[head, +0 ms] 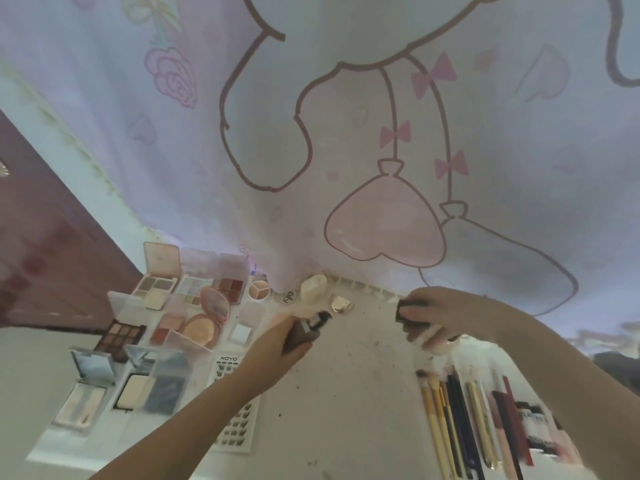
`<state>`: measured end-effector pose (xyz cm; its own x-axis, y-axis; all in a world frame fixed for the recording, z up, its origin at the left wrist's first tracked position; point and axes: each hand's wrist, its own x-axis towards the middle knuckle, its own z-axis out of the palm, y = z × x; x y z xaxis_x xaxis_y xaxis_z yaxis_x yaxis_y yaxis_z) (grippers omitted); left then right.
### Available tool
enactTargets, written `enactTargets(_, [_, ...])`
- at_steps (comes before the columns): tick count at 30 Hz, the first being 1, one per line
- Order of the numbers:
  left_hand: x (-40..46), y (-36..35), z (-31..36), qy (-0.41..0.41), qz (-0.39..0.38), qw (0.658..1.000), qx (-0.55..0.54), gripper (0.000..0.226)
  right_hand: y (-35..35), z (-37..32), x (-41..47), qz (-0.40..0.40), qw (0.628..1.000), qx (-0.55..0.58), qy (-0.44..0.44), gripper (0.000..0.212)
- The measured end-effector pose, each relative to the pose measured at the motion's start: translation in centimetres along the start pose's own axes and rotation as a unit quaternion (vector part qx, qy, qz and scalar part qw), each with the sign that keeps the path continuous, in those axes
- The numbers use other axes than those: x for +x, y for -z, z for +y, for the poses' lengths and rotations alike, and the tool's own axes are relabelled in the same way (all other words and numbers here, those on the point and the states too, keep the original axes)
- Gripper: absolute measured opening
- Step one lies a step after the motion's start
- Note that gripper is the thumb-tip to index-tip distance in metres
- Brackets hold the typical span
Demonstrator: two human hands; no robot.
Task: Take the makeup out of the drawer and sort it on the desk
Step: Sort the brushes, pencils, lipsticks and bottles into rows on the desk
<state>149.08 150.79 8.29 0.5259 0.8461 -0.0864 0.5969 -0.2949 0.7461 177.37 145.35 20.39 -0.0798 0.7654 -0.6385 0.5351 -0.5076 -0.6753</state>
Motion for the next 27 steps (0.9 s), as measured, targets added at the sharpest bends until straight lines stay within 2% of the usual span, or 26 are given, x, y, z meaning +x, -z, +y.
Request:
enactTargets(2, [0.5,-0.5,0.4,0.051,0.022,0.996,-0.065,0.015,-0.7,1.0,1.2,0.042,0.998,0.049,-0.005,0.023])
enactTargets(5, [2.1,-2.0,2.1,0.080,0.019,0.989,-0.126,0.013,-3.4,2.7,4.5,0.127,0.991,-0.031,-0.001,0.025])
enactTargets(8, [3.9,-3.4,2.4,0.094,0.052,0.990,-0.095,0.013,-6.0,4.4,7.5,0.204,0.979,-0.024,0.017,0.030])
enactTargets(11, [5.2,-4.8,1.7,0.132,0.067,0.987,-0.066,0.016,-8.0,5.8,10.0,0.246,0.969,-0.023,0.003,0.032])
enactTargets(16, [6.5,-5.9,0.5,0.140,0.080,0.986,-0.031,0.019,-9.4,6.1,12.7,0.242,0.968,-0.065,0.016,0.028])
enactTargets(21, [7.0,-6.4,-0.6,0.101,0.100,0.986,0.087,0.023,-10.2,6.3,14.1,0.227,0.968,-0.102,0.041,0.025])
enactTargets(25, [7.2,-6.3,-1.1,0.107,0.097,0.984,0.109,0.025,-10.7,6.2,14.2,0.202,0.975,-0.080,0.044,0.039])
enactTargets(27, [6.7,-6.2,-1.0,0.108,0.094,0.986,0.087,0.038,-10.5,5.7,13.3,0.200,0.977,-0.052,0.047,0.049])
